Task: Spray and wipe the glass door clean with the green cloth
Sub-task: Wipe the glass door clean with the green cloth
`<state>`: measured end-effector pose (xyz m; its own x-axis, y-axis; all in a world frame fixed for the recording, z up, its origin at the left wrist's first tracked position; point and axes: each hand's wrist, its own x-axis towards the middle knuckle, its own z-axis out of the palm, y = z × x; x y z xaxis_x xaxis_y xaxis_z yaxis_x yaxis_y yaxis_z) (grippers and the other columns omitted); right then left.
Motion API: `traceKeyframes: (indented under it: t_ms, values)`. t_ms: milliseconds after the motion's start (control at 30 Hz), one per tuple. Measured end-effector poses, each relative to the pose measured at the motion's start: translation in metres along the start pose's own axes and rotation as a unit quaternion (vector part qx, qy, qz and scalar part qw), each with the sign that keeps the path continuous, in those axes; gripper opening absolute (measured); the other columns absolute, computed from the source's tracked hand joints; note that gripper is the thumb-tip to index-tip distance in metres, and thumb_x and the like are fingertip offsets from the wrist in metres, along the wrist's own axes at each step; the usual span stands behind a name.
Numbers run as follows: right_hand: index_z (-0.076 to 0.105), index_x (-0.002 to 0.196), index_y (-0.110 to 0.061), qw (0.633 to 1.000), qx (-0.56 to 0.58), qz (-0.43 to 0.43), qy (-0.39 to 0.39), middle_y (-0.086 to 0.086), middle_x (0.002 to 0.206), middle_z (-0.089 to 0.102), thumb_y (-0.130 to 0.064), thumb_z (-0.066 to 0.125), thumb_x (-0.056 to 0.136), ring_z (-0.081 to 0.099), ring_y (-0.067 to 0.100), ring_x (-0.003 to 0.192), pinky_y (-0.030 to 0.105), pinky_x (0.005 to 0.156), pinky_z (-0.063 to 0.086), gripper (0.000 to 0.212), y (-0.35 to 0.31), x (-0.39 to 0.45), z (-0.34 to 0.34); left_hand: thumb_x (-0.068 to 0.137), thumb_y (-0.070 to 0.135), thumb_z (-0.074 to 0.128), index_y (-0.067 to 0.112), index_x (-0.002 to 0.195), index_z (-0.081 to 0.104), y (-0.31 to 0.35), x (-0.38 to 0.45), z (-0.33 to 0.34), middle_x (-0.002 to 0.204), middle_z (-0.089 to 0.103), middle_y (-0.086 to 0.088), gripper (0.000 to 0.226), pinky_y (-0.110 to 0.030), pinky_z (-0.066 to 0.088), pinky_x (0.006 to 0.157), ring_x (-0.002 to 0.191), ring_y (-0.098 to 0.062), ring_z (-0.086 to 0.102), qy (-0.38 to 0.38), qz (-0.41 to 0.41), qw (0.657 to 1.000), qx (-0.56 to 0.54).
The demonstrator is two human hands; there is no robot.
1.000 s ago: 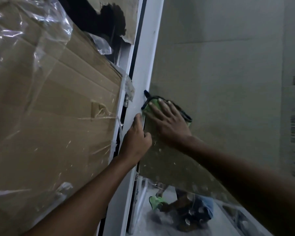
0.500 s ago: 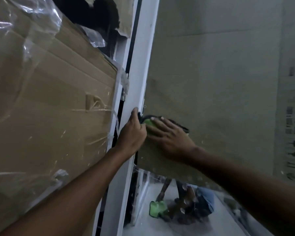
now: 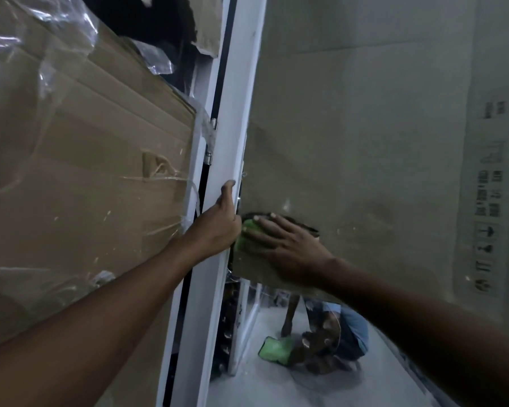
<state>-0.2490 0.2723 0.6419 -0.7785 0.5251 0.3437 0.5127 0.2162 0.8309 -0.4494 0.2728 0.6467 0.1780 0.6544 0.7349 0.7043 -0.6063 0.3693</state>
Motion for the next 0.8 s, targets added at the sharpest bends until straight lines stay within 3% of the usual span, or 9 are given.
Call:
traceKeyframes:
  t_ms: [67, 100, 200, 300, 367, 500, 600, 700, 800]
  values:
    - [0.02, 0.158, -0.039, 0.996, -0.028, -0.071, -0.043, 0.0, 0.167, 0.004, -0.025, 0.033, 0.092, 0.003, 0.03, 0.157, 0.047, 0.123, -0.008, 0.069, 0.011, -0.005, -0.002, 0.097, 0.005, 0.04, 0.014, 0.152, 0.01, 0.005, -0.007, -0.001, 0.123, 0.048, -0.047, 0.063, -0.034, 0.031, 0.05, 0.055, -0.031, 0.049, -0.007, -0.001, 1.0, 0.028]
    - [0.027, 0.157, -0.039, 0.997, -0.049, -0.057, -0.028, 0.001, 0.168, 0.012, -0.024, 0.034, 0.091, 0.011, 0.031, 0.156, 0.049, 0.124, 0.0, 0.068, 0.028, -0.008, -0.006, 0.098, 0.003, 0.038, 0.01, 0.15, 0.019, 0.007, -0.009, -0.002, 0.132, 0.042, -0.047, 0.056, -0.038, 0.038, 0.054, 0.067, -0.036, 0.057, -0.005, -0.001, 0.999, 0.048]
    - [0.044, 0.153, -0.032, 0.989, -0.048, 0.1, 0.102, 0.007, 0.162, 0.038, -0.021, 0.039, 0.092, 0.033, 0.036, 0.15, 0.059, 0.122, 0.025, 0.062, 0.08, -0.025, -0.022, 0.098, 0.007, 0.04, 0.015, 0.152, 0.017, 0.013, -0.012, -0.002, 0.16, 0.022, -0.025, 0.059, -0.052, 0.049, 0.085, 0.125, -0.049, 0.048, 0.012, 0.031, 0.995, 0.099]
    - [0.04, 0.155, -0.028, 0.942, -0.033, 0.261, 0.206, 0.01, 0.161, 0.038, -0.024, 0.041, 0.094, 0.031, 0.038, 0.15, 0.054, 0.123, 0.022, 0.061, 0.098, -0.062, -0.026, 0.094, 0.009, 0.044, 0.022, 0.15, 0.018, 0.023, -0.009, 0.004, 0.166, 0.012, -0.008, 0.063, -0.053, 0.048, 0.088, 0.142, -0.035, 0.036, 0.049, 0.083, 0.992, 0.078]
    - [0.036, 0.157, -0.027, 0.933, -0.052, 0.283, 0.216, 0.01, 0.163, 0.035, -0.022, 0.045, 0.094, 0.026, 0.038, 0.152, 0.053, 0.124, 0.018, 0.065, 0.09, -0.078, -0.02, 0.095, 0.01, 0.045, 0.021, 0.151, 0.02, 0.035, -0.007, 0.01, 0.166, 0.013, -0.008, 0.062, -0.052, 0.046, 0.094, 0.141, -0.033, 0.038, 0.041, 0.092, 0.992, 0.08]
    - [0.024, 0.161, -0.028, 0.983, -0.11, 0.066, 0.132, 0.006, 0.167, 0.024, -0.029, 0.051, 0.095, 0.018, 0.034, 0.154, 0.052, 0.124, 0.012, 0.071, 0.062, -0.105, 0.009, 0.094, 0.012, 0.047, 0.017, 0.152, 0.02, 0.059, 0.0, 0.027, 0.166, 0.013, -0.009, 0.065, -0.05, 0.041, 0.104, 0.147, -0.032, 0.028, 0.037, 0.123, 0.988, 0.091]
    - [0.025, 0.16, -0.032, 0.987, -0.13, -0.072, 0.062, 0.003, 0.168, 0.023, -0.027, 0.067, 0.091, 0.02, 0.033, 0.154, 0.053, 0.125, 0.018, 0.081, 0.097, -0.128, -0.004, 0.092, 0.012, 0.047, 0.018, 0.153, 0.02, 0.073, 0.005, 0.037, 0.167, 0.007, -0.007, 0.068, -0.052, 0.027, 0.119, 0.154, -0.026, 0.012, 0.022, 0.156, 0.983, 0.091]
    - [0.031, 0.159, -0.03, 0.985, -0.12, 0.06, 0.104, 0.006, 0.167, 0.026, -0.026, 0.055, 0.097, 0.023, 0.034, 0.154, 0.053, 0.124, 0.02, 0.067, 0.14, -0.147, -0.027, 0.091, 0.014, 0.049, 0.017, 0.153, 0.022, 0.084, 0.006, 0.043, 0.167, 0.01, -0.007, 0.067, -0.051, 0.025, 0.12, 0.154, -0.025, 0.013, 0.029, 0.168, 0.981, 0.089]
    - [0.032, 0.159, -0.028, 0.938, -0.077, 0.278, 0.192, 0.008, 0.166, 0.028, -0.025, 0.047, 0.1, 0.021, 0.034, 0.155, 0.049, 0.127, 0.013, 0.061, 0.142, -0.162, -0.038, 0.091, 0.013, 0.05, 0.016, 0.152, 0.024, 0.092, 0.006, 0.048, 0.167, 0.012, -0.007, 0.066, -0.051, 0.026, 0.12, 0.153, -0.026, 0.014, 0.033, 0.163, 0.983, 0.081]
